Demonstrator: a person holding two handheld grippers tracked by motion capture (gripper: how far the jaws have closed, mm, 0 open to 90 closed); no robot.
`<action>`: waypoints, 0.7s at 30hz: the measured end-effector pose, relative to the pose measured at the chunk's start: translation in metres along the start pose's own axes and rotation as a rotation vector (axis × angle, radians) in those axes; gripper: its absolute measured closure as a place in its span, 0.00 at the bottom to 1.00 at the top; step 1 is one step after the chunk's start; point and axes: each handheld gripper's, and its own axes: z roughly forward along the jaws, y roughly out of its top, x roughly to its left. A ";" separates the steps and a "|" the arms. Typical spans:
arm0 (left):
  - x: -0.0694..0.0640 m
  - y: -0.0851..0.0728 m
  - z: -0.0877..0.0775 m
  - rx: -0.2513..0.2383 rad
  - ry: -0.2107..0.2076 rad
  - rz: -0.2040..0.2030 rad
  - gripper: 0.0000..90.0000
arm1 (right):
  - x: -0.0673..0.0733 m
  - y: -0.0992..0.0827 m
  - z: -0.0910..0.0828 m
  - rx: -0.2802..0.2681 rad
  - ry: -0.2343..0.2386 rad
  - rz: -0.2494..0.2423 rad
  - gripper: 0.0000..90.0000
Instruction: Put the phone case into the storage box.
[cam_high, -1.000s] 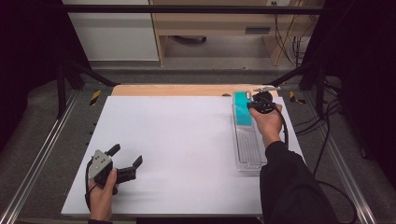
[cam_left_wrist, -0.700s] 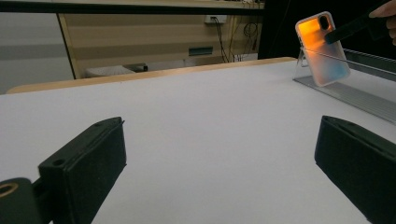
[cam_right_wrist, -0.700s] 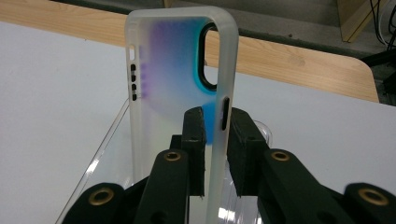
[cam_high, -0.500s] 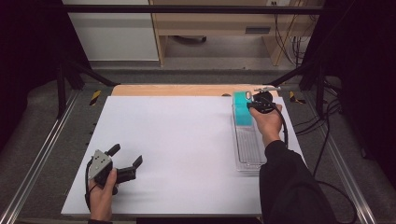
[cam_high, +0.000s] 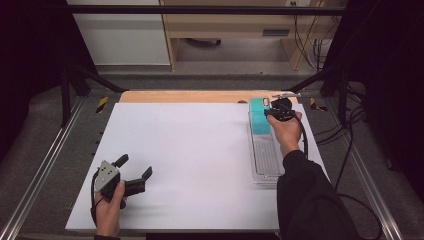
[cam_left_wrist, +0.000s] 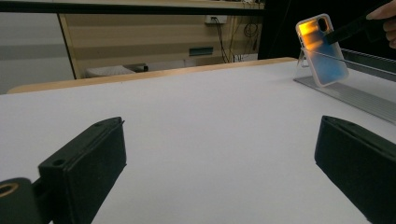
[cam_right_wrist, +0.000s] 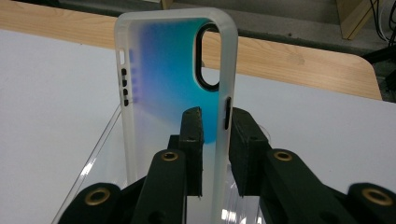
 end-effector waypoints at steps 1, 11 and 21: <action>0.000 0.000 0.000 0.000 0.000 -0.001 0.02 | 0.000 0.000 0.000 0.001 0.001 0.000 0.85; 0.000 0.000 0.000 -0.002 0.000 -0.002 0.02 | -0.001 0.000 0.003 0.004 0.001 0.024 0.84; 0.000 0.000 0.000 0.000 0.000 -0.001 0.02 | -0.001 0.000 0.004 0.003 0.001 0.030 0.83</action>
